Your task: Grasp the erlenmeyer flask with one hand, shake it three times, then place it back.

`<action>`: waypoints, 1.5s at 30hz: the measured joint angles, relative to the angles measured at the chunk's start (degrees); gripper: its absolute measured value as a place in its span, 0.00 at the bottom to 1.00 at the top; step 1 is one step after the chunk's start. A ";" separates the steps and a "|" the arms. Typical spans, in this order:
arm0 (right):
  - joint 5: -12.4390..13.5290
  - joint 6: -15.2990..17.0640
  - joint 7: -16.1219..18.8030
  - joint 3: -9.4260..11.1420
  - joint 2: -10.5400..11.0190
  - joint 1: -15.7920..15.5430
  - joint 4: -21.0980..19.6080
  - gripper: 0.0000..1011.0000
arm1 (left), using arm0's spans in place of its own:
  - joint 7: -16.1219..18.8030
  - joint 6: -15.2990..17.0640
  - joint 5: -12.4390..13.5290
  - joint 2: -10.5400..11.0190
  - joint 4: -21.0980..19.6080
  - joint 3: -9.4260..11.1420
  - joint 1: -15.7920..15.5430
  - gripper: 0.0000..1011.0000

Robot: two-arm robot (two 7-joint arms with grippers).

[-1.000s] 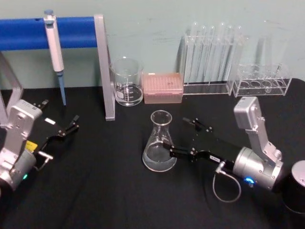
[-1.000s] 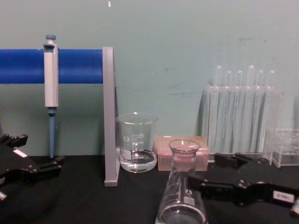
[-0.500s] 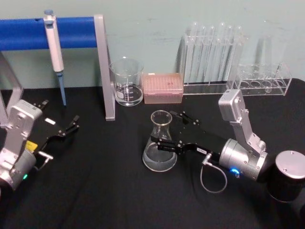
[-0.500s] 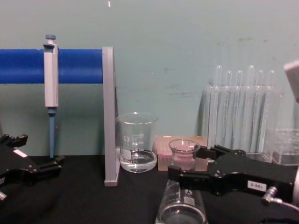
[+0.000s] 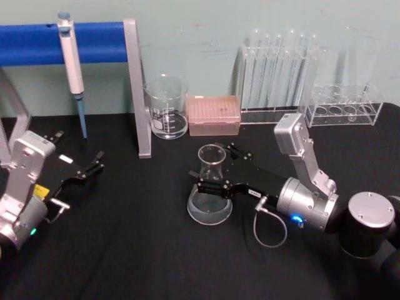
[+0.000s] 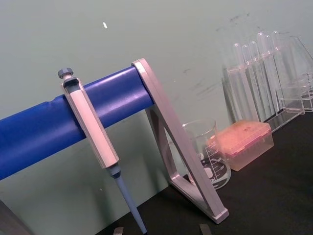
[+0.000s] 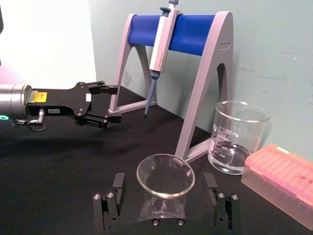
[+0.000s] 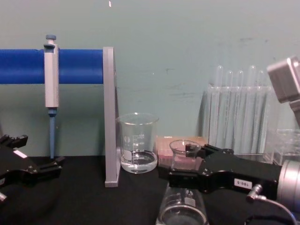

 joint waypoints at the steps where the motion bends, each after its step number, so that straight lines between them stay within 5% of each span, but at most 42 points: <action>1: -0.02 -0.04 0.03 -0.04 -0.07 0.09 0.14 0.99 | 0.00 0.00 0.00 0.00 0.00 0.00 0.00 0.99; 23: -0.80 -0.24 -0.22 -0.32 -0.53 0.60 0.74 0.98 | 0.00 0.00 0.00 0.00 0.00 0.00 0.00 0.99; 45: -0.55 -0.19 -0.13 -0.23 -0.53 0.59 0.73 0.44 | 0.00 0.00 0.00 0.00 0.00 0.00 0.00 0.99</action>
